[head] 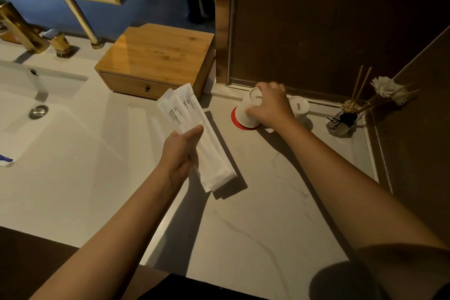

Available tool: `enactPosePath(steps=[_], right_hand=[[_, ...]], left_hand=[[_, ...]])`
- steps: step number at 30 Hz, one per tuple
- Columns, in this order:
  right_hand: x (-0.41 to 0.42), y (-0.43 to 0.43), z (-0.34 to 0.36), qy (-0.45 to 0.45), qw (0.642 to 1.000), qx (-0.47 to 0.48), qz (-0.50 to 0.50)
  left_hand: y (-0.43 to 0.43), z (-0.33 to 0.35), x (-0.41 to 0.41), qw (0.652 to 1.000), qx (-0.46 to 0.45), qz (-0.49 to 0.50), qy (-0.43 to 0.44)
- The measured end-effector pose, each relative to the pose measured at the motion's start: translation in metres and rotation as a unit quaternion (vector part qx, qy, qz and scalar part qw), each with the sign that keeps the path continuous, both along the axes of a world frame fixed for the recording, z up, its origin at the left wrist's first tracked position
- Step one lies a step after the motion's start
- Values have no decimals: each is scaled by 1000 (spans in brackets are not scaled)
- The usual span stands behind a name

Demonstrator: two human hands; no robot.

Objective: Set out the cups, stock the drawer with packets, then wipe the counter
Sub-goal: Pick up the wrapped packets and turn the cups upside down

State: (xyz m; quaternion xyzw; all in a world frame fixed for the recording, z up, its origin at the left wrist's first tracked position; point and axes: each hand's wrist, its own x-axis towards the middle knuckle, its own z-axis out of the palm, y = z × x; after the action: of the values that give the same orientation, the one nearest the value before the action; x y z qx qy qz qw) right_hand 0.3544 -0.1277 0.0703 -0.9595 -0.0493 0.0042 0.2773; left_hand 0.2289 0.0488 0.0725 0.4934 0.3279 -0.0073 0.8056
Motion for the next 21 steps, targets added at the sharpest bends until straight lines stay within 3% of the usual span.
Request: enactPosePath(steps=[5, 13, 21], right_hand=[[1, 10, -4, 19, 1000, -13, 16], [-23, 15, -28, 42, 979, 175, -93], [-25, 21, -33, 29, 973, 193, -126]], left_hand=[[6, -4, 0, 1000, -4, -8, 9], [15, -6, 0, 1000, 2, -10, 13], [22, -7, 0, 1000, -2, 4, 22]])
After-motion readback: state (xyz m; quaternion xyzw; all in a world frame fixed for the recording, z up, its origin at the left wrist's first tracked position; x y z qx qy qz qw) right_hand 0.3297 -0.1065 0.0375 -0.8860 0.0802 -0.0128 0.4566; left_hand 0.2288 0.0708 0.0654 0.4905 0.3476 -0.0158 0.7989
